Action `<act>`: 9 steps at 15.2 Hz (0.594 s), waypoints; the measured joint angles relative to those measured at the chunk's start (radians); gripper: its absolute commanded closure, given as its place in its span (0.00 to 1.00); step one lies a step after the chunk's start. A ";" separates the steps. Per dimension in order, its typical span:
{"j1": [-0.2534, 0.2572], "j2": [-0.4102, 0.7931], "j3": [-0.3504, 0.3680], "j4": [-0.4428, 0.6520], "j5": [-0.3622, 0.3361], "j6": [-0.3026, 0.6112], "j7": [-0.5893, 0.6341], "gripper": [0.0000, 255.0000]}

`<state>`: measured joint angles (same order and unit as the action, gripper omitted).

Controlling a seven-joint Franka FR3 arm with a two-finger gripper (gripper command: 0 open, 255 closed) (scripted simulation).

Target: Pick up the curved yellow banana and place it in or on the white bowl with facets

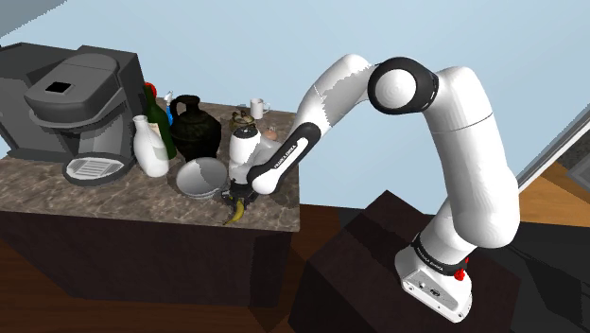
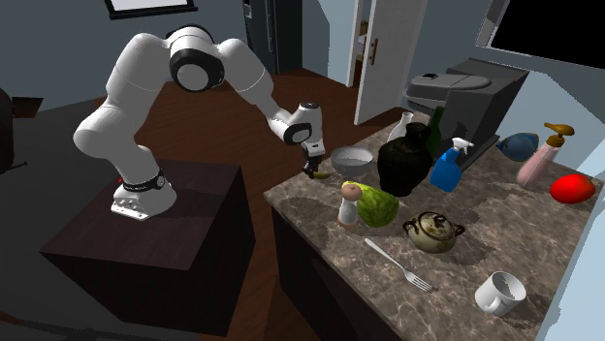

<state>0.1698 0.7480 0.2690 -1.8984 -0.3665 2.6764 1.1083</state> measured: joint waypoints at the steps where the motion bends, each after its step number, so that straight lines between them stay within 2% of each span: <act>1: -0.001 -0.005 0.002 -0.004 0.001 -0.002 0.000 1.00; 9: -0.029 -0.091 0.037 -0.032 0.031 -0.061 -0.021 1.00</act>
<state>0.1409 0.6571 0.3063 -1.9301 -0.3357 2.6157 1.0876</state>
